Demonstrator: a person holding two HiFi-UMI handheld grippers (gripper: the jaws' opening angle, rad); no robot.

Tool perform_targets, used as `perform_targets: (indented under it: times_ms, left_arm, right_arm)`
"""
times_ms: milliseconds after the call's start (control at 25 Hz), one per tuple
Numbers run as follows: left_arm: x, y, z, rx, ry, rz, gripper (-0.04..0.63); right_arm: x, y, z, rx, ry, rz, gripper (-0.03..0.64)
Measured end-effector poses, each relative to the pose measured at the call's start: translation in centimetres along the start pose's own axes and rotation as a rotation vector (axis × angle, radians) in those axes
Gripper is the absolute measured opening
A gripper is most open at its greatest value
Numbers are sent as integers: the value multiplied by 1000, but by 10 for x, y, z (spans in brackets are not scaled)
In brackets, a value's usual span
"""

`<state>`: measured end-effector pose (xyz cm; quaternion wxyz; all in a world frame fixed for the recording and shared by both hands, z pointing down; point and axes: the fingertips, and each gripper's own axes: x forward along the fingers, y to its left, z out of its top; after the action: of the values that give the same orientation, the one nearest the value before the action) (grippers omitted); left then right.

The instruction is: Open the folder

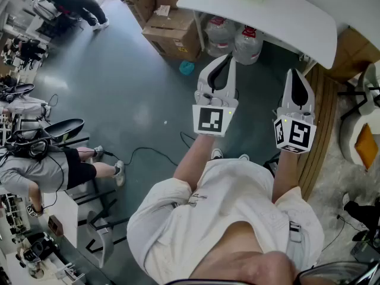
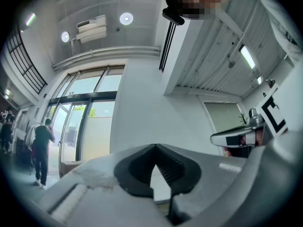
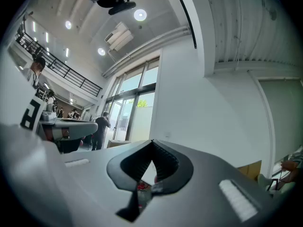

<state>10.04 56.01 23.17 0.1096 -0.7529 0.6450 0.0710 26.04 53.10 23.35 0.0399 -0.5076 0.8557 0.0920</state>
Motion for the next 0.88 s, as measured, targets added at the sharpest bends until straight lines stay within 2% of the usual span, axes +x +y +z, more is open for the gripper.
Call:
perform_targets:
  times_ms: [200,880]
  left_arm:
    - [-4,8,4,14,7,-23,0]
    - [-31,44,-1,-46,7,-54,0]
  right_arm:
    - [3,14,4,0,-3,-4,-2]
    - [3,55,4,-9,20,-51,0]
